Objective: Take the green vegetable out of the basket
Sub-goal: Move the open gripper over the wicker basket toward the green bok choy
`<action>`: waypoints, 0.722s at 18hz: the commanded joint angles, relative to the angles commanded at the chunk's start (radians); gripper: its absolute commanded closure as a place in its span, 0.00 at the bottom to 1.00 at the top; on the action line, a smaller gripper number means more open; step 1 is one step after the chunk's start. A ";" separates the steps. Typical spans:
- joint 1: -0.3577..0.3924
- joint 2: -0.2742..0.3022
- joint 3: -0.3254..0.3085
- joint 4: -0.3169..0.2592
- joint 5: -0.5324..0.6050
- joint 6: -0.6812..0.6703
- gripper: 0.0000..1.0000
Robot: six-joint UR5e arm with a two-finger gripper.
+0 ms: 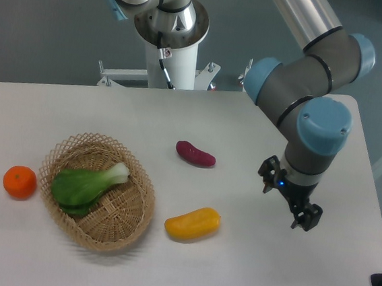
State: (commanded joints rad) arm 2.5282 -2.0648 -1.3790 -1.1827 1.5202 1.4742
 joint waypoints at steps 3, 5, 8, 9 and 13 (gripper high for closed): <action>-0.054 0.044 -0.064 0.005 -0.003 -0.076 0.00; -0.089 0.086 -0.116 0.008 -0.003 -0.161 0.00; -0.147 0.136 -0.193 0.012 -0.003 -0.294 0.00; -0.170 0.146 -0.212 0.015 -0.002 -0.326 0.00; -0.276 0.147 -0.241 0.051 -0.002 -0.431 0.00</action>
State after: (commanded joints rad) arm 2.2521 -1.9175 -1.6198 -1.1322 1.5187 1.0434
